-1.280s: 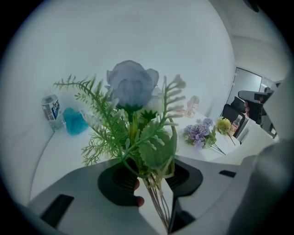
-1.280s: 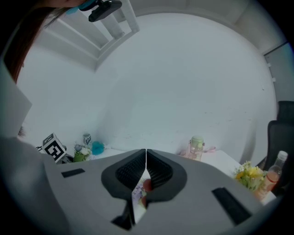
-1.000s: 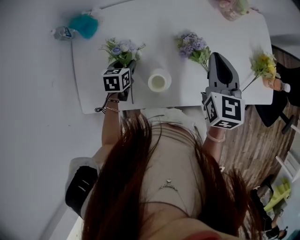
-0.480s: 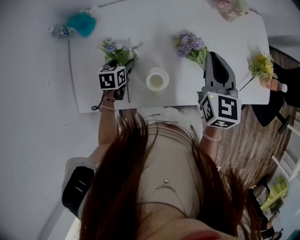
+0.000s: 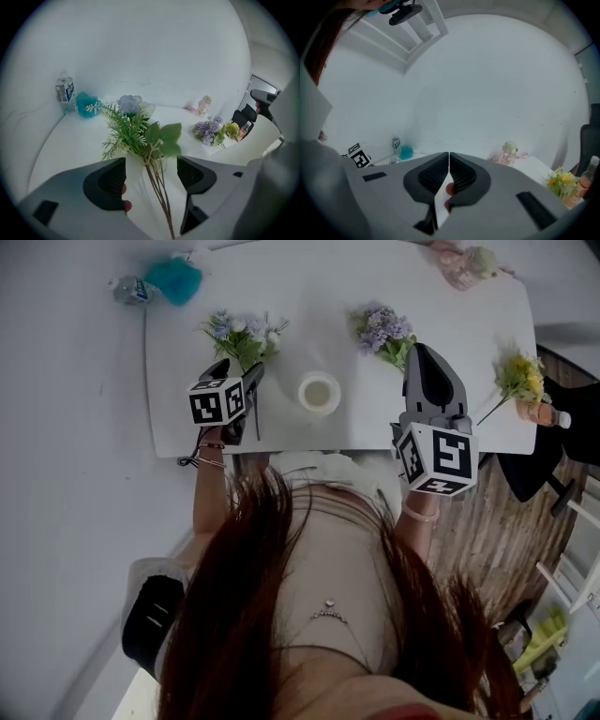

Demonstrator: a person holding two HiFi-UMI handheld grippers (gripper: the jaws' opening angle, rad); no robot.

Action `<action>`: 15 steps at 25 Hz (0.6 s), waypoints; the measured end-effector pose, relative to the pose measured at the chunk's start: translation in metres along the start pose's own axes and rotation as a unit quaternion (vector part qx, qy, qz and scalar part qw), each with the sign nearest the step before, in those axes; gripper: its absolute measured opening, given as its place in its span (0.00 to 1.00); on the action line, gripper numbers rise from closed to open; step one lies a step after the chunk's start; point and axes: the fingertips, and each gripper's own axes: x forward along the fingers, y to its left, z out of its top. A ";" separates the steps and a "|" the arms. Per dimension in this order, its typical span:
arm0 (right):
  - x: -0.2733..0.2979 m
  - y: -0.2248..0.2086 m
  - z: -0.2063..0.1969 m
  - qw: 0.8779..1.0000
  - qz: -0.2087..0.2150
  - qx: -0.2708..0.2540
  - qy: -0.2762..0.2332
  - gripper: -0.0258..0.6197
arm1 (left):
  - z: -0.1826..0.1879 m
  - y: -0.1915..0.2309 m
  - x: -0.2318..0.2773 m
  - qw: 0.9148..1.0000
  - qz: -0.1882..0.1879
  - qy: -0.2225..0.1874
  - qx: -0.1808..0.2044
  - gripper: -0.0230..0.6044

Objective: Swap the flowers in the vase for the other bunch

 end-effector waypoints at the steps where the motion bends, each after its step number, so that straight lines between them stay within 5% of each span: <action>1: -0.001 0.002 0.001 1.000 0.002 0.000 -0.002 0.08 | -0.001 0.000 -0.003 1.000 0.001 -0.003 0.000 0.56; 9: -0.018 0.035 0.011 1.000 0.008 0.000 -0.028 0.08 | -0.007 -0.001 -0.039 0.999 -0.001 -0.045 0.008 0.52; 15: -0.036 0.067 0.017 0.999 0.006 0.002 -0.041 0.08 | -0.016 0.005 -0.070 0.996 0.008 -0.086 0.003 0.36</action>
